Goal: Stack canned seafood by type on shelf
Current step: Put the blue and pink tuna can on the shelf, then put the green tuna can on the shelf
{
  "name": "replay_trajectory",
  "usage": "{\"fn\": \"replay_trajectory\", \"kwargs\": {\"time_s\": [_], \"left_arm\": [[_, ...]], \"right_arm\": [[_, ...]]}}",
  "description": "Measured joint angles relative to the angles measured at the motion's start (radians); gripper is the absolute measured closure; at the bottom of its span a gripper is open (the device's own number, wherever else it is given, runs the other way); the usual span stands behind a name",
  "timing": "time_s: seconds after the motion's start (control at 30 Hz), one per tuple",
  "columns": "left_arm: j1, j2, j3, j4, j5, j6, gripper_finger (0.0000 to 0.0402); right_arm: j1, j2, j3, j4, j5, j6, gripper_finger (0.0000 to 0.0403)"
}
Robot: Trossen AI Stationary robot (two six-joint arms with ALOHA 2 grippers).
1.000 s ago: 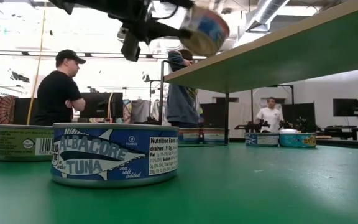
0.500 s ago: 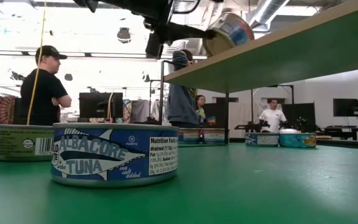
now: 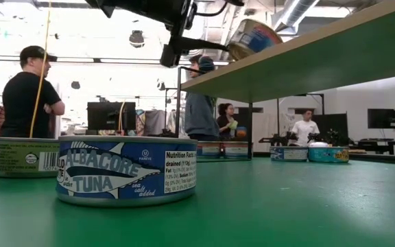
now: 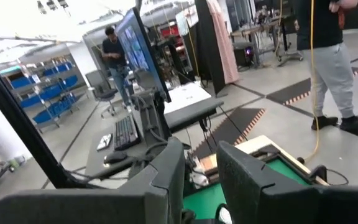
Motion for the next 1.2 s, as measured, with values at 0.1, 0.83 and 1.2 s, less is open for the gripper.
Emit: {"fn": "replay_trajectory", "kwargs": {"time_s": [0.1, 0.83, 1.2], "left_arm": [[0.025, -0.013, 0.000, -0.020, -0.025, 0.071, 0.0095], [0.016, -0.466, -0.029, -0.943, 0.245, 0.534, 0.0096], [-0.011, -0.716, -0.506, -0.802, 0.273, 0.194, 0.0166]], "right_arm": [[0.000, 0.000, 0.000, 0.035, 0.001, 0.000, 0.0280], [0.002, 0.003, 0.000, -0.052, 0.025, 0.019, 0.0280], [-0.026, 0.104, 0.000, -0.050, 0.031, 0.057, 0.0280]]}}
